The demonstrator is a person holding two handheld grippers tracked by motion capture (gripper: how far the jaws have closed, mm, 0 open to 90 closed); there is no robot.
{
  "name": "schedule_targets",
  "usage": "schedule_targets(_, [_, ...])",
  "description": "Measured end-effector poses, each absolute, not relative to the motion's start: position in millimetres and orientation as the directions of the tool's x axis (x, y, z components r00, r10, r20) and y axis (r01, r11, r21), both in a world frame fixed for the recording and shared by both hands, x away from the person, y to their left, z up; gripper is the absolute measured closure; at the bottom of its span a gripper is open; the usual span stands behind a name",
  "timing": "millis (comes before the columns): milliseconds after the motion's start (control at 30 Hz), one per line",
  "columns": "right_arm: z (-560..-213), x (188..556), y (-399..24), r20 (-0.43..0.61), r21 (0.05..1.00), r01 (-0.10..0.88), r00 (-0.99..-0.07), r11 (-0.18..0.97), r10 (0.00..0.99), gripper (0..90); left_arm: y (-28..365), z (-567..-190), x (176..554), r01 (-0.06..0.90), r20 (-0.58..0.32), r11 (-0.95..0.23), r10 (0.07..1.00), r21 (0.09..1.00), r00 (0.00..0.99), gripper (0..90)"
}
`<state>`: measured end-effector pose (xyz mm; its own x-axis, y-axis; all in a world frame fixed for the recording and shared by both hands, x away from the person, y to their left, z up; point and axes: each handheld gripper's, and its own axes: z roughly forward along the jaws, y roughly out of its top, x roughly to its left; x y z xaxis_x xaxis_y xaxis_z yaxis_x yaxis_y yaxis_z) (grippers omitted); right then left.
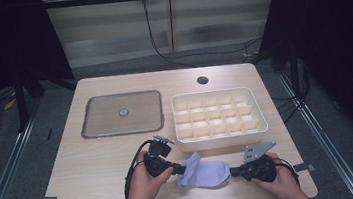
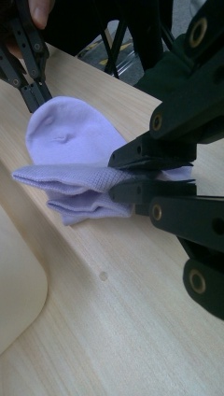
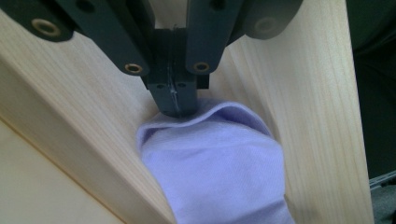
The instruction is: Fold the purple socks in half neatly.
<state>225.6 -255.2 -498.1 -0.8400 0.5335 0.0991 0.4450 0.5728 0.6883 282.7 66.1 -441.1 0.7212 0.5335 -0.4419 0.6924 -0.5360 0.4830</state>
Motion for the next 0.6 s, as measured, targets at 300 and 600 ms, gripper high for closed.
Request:
schedule_targets(300, [-498.2, 227.7, -249.7, 0.104, 0.687, 0.443, -0.845, 0.576, 0.525, 90.0, 65.1, -440.8, 283.1, 0.697, -0.452, -0.534, 0.531, 0.479, 0.717, 83.6])
schedule_targets(600, [-498.1, 227.3, -246.8, 0.1, 0.688, 0.443, -0.842, 0.575, 0.529, 90.0, 62.2, -440.0, 282.7, 0.692, -0.448, -0.539, 0.527, 0.481, 0.722, 83.6])
